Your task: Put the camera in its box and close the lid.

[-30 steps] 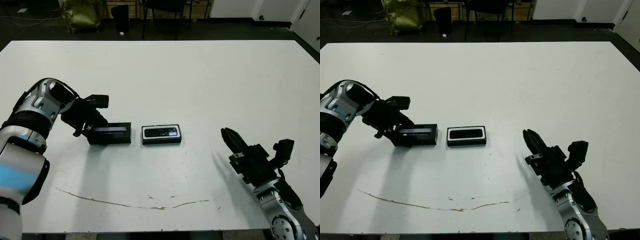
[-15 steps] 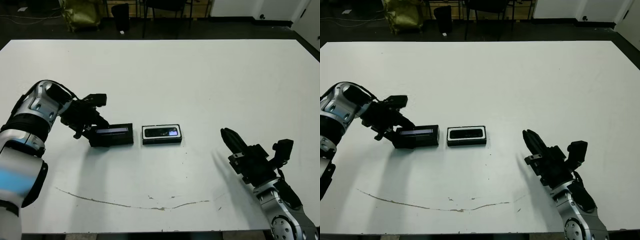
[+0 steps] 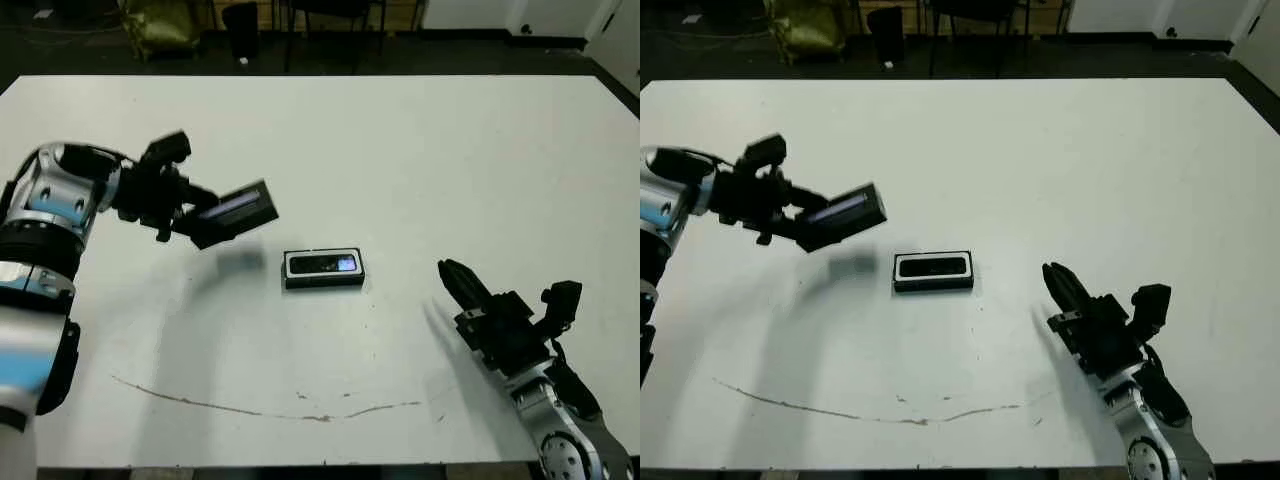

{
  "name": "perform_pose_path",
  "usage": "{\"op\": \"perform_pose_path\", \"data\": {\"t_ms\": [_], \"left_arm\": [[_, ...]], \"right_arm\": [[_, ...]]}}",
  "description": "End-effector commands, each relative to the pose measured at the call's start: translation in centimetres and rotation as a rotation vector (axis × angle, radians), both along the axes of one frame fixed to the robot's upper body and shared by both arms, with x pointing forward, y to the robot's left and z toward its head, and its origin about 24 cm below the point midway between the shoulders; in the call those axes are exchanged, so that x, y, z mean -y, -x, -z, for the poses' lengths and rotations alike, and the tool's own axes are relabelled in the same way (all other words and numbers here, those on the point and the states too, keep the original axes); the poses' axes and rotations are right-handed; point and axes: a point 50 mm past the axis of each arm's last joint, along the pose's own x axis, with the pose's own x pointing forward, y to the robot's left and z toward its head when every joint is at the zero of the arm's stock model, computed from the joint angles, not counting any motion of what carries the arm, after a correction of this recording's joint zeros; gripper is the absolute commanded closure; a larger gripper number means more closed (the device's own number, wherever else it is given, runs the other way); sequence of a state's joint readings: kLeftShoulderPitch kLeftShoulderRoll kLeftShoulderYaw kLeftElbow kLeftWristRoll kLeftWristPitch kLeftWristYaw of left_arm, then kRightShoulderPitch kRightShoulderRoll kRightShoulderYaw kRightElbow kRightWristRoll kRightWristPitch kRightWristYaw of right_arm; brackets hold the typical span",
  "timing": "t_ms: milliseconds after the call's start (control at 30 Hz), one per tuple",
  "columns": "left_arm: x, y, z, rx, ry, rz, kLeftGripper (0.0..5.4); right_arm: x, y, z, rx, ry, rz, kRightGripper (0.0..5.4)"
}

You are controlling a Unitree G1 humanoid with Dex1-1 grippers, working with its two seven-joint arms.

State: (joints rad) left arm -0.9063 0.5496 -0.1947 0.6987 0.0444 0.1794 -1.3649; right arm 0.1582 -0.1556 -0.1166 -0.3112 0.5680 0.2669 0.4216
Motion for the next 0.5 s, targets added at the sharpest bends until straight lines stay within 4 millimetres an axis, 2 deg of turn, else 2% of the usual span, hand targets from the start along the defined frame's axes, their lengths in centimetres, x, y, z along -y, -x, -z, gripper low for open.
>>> {"op": "perform_pose_path", "data": {"t_ms": [33,167,500], "left_arm": [[0.4,0.6,0.4,0.013,-0.04,-0.021,3.17],[1.5,1.2,0.3,0.03,-0.086,-0.016,3.17],[3.7,2.4,1.5,-0.095,-0.127,-0.06,3.17]], "right_arm": [[0.0,0.1,0.6,-0.02,-0.008,-0.006,5.4],[-0.1,0.2,0.6,-0.016,0.008,-0.005,5.4],[-0.5,0.4,0.7,-0.029,-0.005,-0.002,5.4]]}}
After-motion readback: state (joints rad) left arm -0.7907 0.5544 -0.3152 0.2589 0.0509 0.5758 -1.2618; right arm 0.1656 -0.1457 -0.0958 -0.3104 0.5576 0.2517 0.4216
